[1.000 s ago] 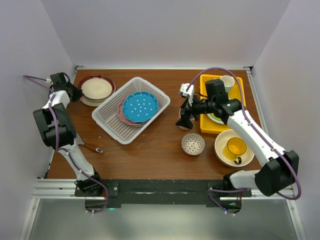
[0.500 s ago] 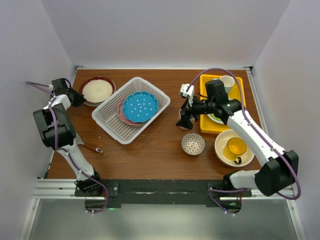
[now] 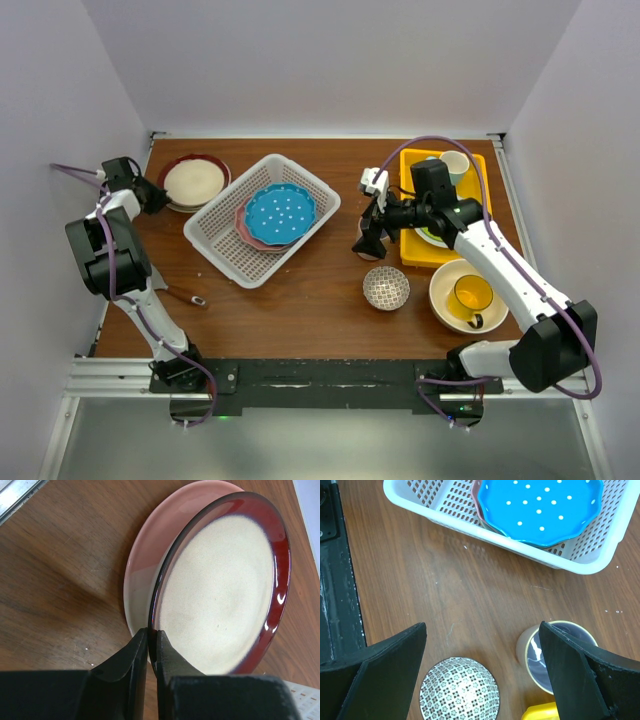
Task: Place the mixed dishes into the plastic bin
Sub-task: Pick up the plate at the center of the board.
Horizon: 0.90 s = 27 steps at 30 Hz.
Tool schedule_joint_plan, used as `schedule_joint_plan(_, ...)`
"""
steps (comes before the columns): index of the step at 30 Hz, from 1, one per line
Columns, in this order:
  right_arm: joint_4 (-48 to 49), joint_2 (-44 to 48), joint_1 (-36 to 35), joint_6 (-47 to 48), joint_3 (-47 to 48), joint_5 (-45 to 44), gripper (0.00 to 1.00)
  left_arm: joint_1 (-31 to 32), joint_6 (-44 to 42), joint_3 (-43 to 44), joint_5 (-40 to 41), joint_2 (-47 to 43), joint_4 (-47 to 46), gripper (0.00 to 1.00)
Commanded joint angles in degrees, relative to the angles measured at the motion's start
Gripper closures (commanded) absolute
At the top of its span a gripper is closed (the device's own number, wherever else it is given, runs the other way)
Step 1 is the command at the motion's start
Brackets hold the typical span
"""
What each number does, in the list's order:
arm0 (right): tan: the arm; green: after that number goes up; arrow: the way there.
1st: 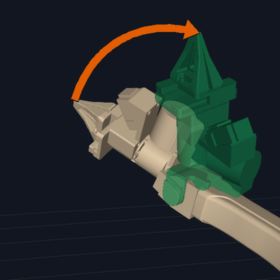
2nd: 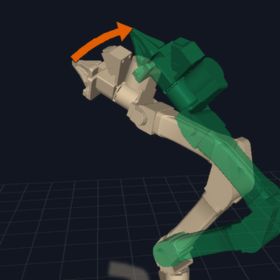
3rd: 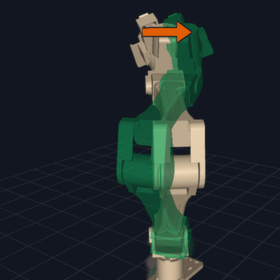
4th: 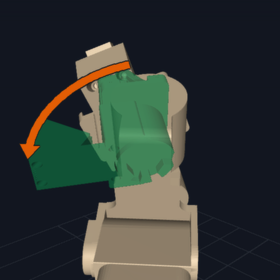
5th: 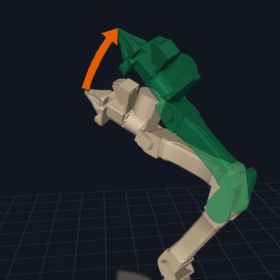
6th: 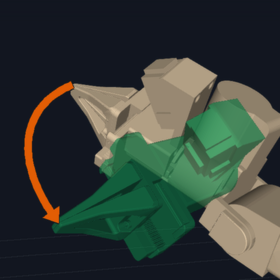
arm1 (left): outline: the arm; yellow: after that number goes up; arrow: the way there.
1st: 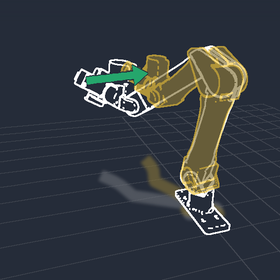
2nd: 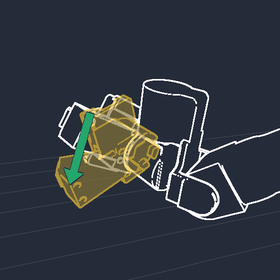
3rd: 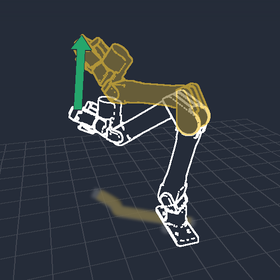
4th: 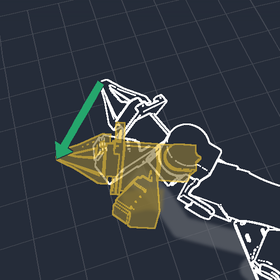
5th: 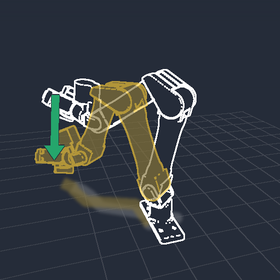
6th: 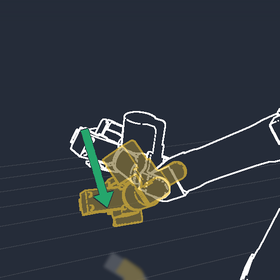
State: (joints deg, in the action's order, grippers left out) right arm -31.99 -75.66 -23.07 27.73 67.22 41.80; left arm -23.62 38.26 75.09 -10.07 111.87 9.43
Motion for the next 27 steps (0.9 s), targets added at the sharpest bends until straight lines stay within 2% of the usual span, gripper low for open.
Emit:
schedule_joint_plan(1,1.9,2.1,0.3,0.8,-0.1,2.0,0.02,-0.6,-1.3,-0.1,-1.4,-0.1,-3.4,0.93)
schedule_joint_plan(9,1.8,2.1,0.4,0.8,-0.1,2.0,0.02,-0.7,-1.5,-0.1,-1.4,0.0,-3.4,0.82)
schedule_joint_plan(27,1.9,2.2,0.6,0.8,-0.2,2.1,0.02,-0.8,-1.4,0.0,-1.4,0.2,-2.9,0.75)
